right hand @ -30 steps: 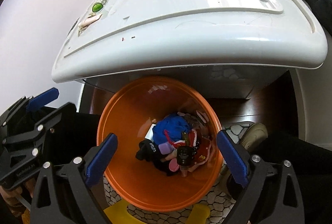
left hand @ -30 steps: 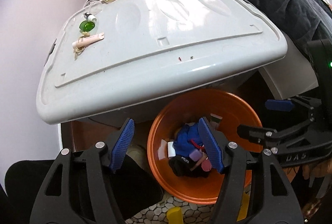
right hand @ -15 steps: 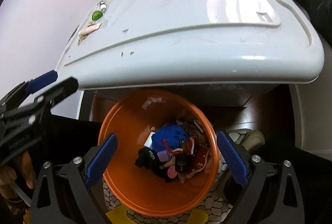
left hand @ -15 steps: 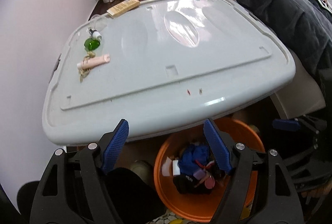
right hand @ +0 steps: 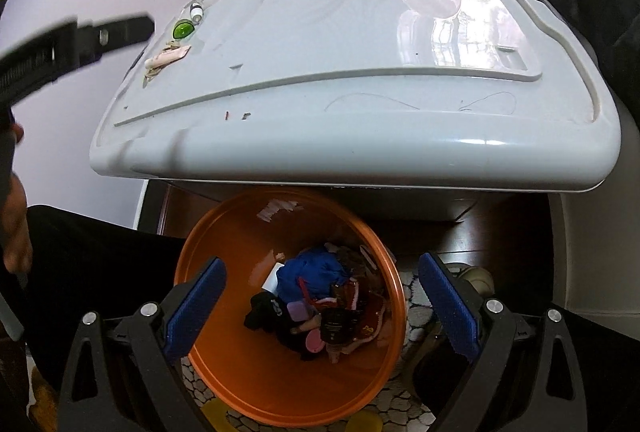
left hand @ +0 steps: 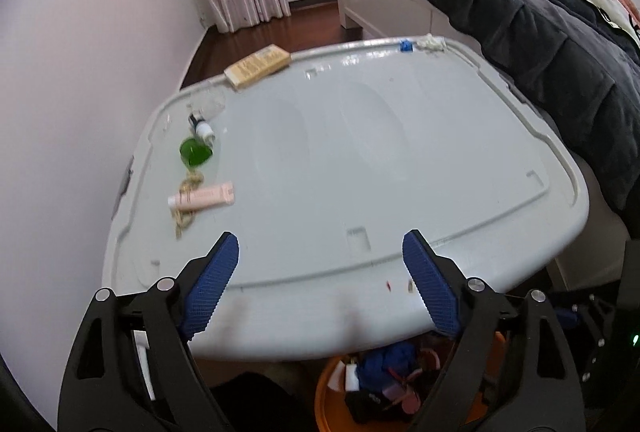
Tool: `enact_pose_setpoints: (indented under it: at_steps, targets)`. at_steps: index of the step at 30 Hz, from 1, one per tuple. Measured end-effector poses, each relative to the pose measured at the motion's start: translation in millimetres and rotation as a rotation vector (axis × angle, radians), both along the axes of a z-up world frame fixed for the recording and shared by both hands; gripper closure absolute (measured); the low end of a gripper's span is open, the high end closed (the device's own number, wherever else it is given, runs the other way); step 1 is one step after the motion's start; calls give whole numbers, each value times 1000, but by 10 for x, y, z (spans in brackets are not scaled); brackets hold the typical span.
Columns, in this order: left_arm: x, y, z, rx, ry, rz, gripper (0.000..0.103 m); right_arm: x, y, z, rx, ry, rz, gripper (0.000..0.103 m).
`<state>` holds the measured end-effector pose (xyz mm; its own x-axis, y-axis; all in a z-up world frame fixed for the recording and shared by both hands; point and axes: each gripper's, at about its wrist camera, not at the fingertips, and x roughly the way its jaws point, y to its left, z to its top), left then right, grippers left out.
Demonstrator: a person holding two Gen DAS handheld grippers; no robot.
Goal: Collect trash
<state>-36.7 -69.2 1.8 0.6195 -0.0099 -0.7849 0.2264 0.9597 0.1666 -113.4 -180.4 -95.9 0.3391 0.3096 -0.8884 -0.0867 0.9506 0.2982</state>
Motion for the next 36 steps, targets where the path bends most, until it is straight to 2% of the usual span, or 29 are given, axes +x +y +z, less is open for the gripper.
enact_pose_setpoints:
  at_steps: [10,15,17,23,32,36]
  targets:
    - [248,-87,105,32,-63,-1,20,40,44,13,-20,-12,16,8]
    - [436,-62,239,-22,-102,22,20,77,26,84,-26,-30,13,7]
    - [521,-49,320,-46,-130,35,11,89,31,83,-39,-34,15,7]
    - [700,-13,469,-84,-185,54,10,110,86,2,-72,-15,37,7]
    - [788,99,464,-111,-178,88,11,117,181,-64,-104,-11,74,7]
    - [801,111,490,-73,-211,105,10,101,229,-103,-122,-7,97,7]
